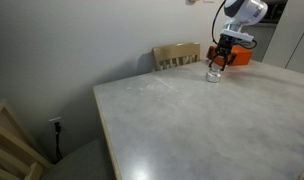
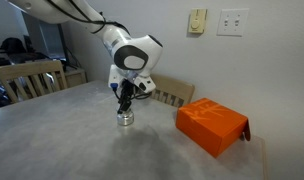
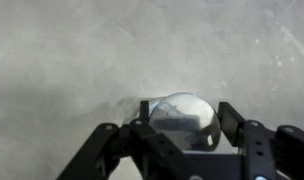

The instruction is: Pick the lid from the table, place it on the bottle, put it back on the table then place it on the bottle again

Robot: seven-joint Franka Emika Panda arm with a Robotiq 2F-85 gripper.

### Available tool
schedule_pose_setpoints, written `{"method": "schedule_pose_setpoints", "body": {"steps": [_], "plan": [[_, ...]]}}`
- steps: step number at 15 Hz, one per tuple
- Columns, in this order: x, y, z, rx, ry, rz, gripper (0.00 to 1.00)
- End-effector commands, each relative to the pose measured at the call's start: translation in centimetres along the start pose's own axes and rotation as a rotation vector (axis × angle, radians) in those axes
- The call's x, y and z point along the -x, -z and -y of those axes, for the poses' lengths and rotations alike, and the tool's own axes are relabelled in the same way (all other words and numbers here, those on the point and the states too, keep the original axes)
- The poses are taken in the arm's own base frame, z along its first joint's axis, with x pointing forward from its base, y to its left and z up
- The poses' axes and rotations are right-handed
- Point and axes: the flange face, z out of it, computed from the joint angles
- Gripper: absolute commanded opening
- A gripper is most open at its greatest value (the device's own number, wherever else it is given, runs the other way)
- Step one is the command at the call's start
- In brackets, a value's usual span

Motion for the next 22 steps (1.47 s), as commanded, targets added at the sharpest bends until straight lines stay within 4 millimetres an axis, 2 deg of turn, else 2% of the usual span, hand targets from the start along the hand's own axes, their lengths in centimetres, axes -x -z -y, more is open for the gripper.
{"method": "schedule_pose_setpoints", "body": {"steps": [1,9,22], "plan": [[0.1,0.6,-0.5,0.017,-0.019,0.012,0.44],[-0.6,0.6,-1.2,0.019,-0.044,0.007,0.44],[-0.8,0.7,0.4,0.048,-0.016,0.024,0.44]]}}
